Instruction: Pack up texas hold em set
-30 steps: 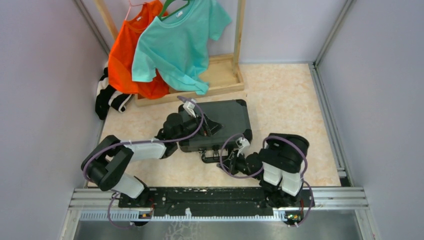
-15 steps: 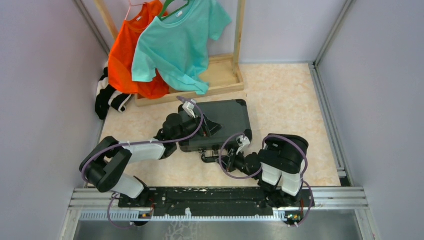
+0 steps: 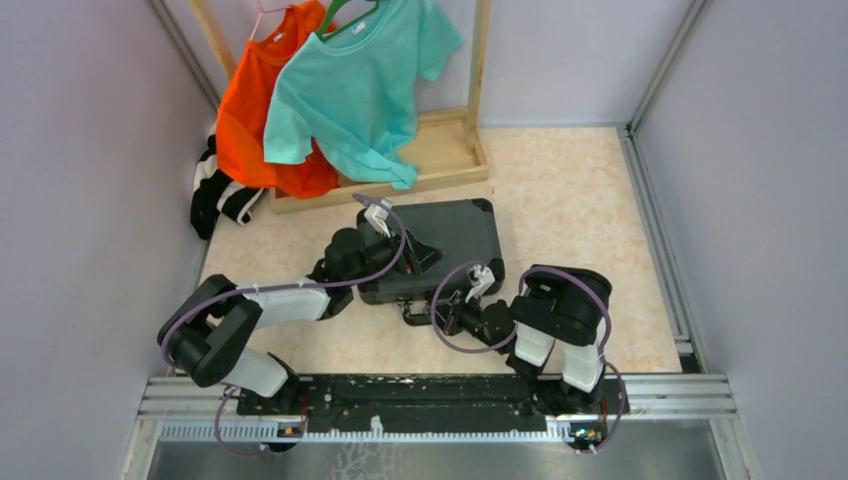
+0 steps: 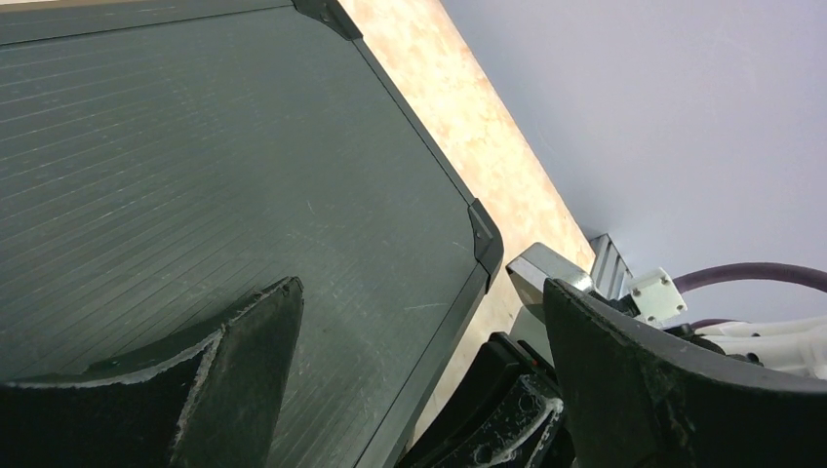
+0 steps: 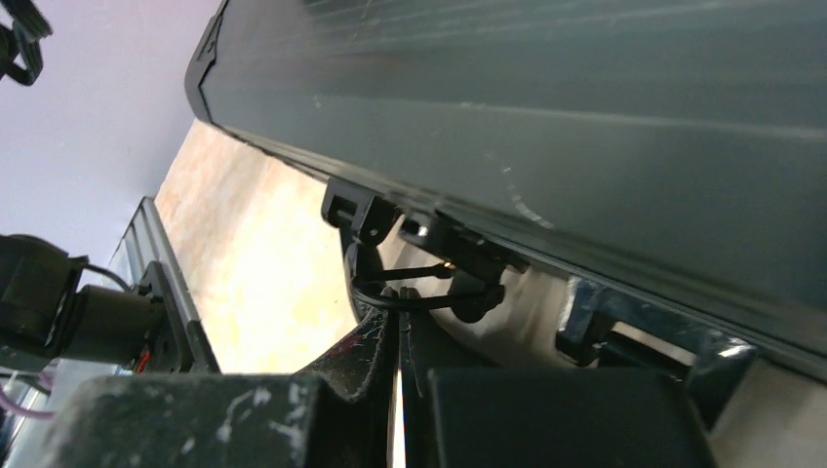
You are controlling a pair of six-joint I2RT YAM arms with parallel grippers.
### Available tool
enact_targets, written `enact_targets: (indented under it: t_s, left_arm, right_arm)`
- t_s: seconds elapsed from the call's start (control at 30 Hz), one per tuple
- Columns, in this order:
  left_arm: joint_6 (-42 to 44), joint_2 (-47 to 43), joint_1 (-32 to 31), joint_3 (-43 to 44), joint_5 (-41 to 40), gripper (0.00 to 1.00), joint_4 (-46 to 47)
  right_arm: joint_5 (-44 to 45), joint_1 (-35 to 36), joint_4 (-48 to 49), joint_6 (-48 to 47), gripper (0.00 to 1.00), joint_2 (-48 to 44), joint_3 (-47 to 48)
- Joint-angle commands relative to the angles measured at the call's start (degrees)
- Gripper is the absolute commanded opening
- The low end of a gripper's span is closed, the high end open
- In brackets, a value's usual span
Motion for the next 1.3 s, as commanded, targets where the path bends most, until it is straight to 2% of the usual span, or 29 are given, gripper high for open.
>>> enact_targets:
  t_s: [0.0,0.23,0.6,0.97,1.27]
  left_arm:
    - [-1.06,4.86,-0.40,-6.40,-0.17,0.98,-22.79]
    - [-1.04,3.36,-0.07,-8.07,-1.71,0.99,-23.26]
    - [0.56,1.25,0.22,-9.43,-1.01,0.99,-23.73]
    - [6.17,-8.29,-0.31,-10.57,-0.71,0.98,-27.05]
    - [5.25,-7.22,-0.76,-10.98,0.59,0.98,-25.19]
  right_arm:
    - [2.51,-2.07,7.84,-1.36,0.01,-1.33,0.44]
    - [2.19,-6.78,8.99,-1.30,0.02,-2.18,-1.12]
    - [2.28,-7.33,7.92,-1.97,0.01,-3.53,0.55]
    - [2.40,-7.36,-4.58,-6.09,0.02,-10.70,5.24]
    - [0.44,-7.59,-1.10,-4.99,0.02,-8.77,4.49]
